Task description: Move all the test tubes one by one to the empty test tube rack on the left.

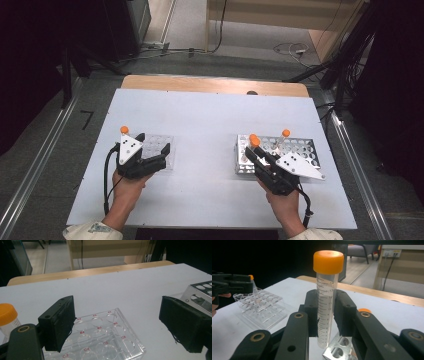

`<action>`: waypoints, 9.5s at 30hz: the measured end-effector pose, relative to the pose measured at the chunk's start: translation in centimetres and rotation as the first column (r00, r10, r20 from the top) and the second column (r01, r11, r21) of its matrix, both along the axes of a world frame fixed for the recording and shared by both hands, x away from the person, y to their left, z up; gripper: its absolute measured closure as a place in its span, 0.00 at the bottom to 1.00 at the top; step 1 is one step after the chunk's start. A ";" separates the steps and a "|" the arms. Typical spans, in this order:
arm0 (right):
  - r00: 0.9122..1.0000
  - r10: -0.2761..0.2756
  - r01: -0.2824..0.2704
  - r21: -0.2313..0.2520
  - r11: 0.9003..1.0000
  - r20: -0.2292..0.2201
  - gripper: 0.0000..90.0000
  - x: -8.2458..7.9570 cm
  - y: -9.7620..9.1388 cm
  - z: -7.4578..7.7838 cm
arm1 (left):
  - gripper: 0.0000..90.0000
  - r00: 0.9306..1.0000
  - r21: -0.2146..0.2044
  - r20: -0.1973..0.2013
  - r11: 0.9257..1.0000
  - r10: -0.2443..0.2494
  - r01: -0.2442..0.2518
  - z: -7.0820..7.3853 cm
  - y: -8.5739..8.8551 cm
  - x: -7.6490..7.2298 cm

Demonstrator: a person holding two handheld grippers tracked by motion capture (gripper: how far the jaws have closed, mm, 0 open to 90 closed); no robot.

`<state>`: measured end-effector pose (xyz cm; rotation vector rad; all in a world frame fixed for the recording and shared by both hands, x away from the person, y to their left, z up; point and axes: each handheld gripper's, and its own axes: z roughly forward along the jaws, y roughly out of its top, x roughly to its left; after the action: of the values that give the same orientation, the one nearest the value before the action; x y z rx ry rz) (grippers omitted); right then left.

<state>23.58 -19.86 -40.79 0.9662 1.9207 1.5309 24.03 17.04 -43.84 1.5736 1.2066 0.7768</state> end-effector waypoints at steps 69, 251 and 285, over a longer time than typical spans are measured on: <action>0.976 0.192 -0.201 -0.084 0.976 -0.107 0.79 4.7 13.6 -4.1 | 0.19 0.996 -0.048 0.027 0.995 -0.090 0.091 1.3 -1.1 -0.3; 0.967 0.211 -0.225 -0.091 0.970 -0.144 0.28 3.7 9.3 -4.1 | 0.38 0.991 -0.019 0.076 0.993 0.114 -0.113 1.4 5.9 2.1; 0.988 0.113 -0.119 -0.057 0.991 -0.106 0.29 2.8 2.1 -1.7 | 0.14 0.997 -0.058 0.048 0.997 0.057 -0.054 2.2 4.1 1.7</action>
<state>26.36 -17.78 -42.50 0.9368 2.1175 1.5006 25.71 21.13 -41.67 1.4719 1.2298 0.8058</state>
